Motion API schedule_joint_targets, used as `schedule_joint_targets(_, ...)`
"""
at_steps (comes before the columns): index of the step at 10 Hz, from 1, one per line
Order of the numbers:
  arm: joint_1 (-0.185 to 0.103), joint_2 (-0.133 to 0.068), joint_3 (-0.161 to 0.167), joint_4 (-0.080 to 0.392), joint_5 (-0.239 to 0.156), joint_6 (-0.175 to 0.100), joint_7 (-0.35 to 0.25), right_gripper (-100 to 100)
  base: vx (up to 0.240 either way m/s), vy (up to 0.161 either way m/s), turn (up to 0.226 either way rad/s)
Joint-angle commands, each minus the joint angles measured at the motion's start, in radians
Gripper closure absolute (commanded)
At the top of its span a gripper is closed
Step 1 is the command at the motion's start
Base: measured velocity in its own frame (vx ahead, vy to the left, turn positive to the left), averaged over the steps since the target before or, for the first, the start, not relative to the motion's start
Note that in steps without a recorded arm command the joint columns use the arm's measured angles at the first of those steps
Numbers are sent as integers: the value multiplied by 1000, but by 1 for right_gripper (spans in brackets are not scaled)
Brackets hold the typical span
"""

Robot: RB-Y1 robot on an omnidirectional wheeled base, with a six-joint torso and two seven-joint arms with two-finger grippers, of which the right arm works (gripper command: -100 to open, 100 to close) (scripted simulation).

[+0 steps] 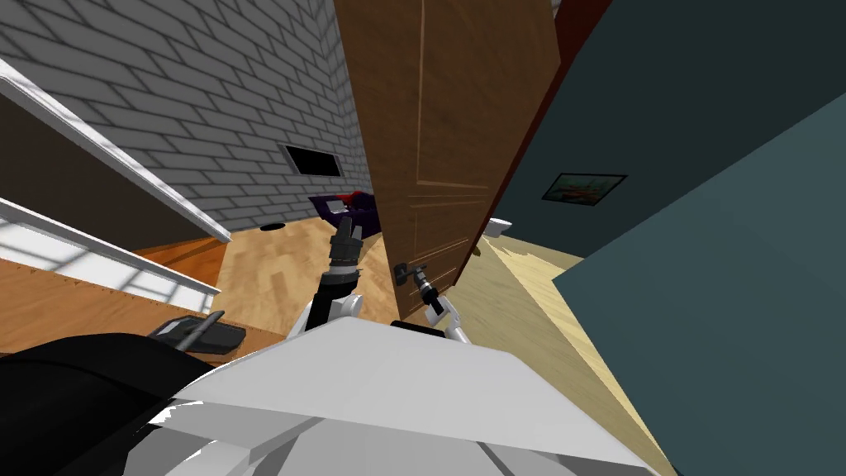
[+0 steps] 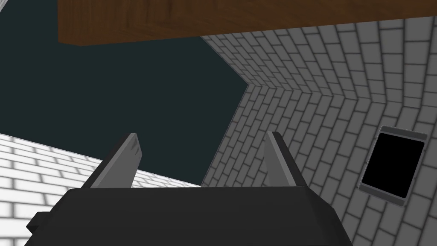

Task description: Push the door open

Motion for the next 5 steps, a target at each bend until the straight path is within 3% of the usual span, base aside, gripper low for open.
schedule_joint_targets(1,9,8,-27,-15,15,8,0,100,83,216,-134)
schedule_joint_targets(5,36,38,-54,-39,45,20,-2,100,55,219,-136)
